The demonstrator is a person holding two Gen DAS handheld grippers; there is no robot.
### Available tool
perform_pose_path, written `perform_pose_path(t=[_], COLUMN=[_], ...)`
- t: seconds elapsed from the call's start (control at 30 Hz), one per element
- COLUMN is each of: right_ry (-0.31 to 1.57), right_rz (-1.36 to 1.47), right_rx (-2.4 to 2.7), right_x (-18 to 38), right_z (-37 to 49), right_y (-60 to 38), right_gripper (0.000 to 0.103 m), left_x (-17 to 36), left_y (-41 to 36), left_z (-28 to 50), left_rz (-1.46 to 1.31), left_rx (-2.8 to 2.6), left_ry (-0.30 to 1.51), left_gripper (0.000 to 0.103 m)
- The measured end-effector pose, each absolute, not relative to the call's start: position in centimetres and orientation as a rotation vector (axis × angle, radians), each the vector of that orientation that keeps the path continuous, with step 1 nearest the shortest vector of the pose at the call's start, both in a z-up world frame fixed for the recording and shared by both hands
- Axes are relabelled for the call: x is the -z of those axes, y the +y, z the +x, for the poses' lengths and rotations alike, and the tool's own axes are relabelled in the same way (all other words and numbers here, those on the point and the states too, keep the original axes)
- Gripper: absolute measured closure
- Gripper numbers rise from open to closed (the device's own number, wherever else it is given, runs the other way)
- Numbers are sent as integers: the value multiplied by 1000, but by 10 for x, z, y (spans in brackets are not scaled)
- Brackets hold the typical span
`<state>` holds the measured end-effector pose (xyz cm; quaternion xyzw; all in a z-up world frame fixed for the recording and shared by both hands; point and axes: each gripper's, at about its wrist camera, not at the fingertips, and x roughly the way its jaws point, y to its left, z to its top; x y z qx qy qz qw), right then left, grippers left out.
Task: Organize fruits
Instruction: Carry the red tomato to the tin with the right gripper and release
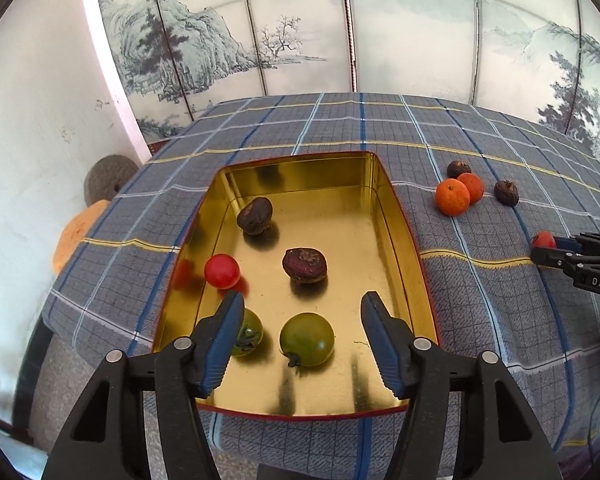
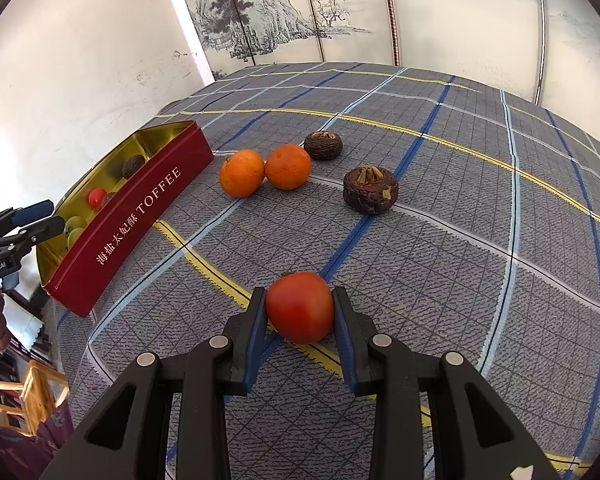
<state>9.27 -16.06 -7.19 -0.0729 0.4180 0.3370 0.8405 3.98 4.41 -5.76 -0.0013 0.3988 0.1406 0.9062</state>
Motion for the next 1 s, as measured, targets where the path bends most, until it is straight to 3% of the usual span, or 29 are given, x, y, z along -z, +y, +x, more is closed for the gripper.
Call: perform_pose_path(t=[0.4,0.53,1.0], right_ry=[892,900,834], right_rz=[-162,-152,-153], right_rx=[-708,-720,-923], right_x=[72,68,10], right_z=[88,80,58], right_y=[-160,-157,-82], right_gripper=[73,73,73], left_x=[61,63,64], left_y=[40,42,62], left_z=[25,21,1], left_rz=[7,-1,-75], left_rx=[-314,-325,-343], left_ry=[835,834,845], left_gripper=[37,29,29])
